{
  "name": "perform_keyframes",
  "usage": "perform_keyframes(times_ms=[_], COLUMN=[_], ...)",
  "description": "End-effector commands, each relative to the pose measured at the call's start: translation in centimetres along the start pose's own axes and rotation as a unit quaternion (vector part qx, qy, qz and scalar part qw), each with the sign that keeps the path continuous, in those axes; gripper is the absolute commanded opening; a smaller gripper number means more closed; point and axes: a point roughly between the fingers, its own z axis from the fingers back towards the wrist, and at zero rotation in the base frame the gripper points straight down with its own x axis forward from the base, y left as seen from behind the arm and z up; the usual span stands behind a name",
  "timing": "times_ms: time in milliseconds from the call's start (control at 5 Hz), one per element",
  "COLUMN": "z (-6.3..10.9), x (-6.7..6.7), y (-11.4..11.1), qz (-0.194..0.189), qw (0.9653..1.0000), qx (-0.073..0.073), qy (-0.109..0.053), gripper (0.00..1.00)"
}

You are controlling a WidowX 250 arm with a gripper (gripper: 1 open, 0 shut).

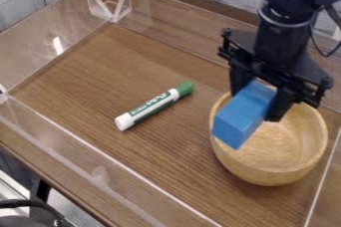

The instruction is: Put the blue block in the brown bowl

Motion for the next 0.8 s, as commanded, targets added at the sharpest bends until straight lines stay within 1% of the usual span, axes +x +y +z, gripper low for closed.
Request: perform_keyframes(times_ms=[0,600], z=[1.1,-0.4], x=[0.5,0.5], y=[-0.5,-0.8], qz=[0.003,0.006], qw=[0.9992,0.9984], qx=[-0.007,-0.017], qy=[-0.039,-0.054], gripper=[0.0,0.0])
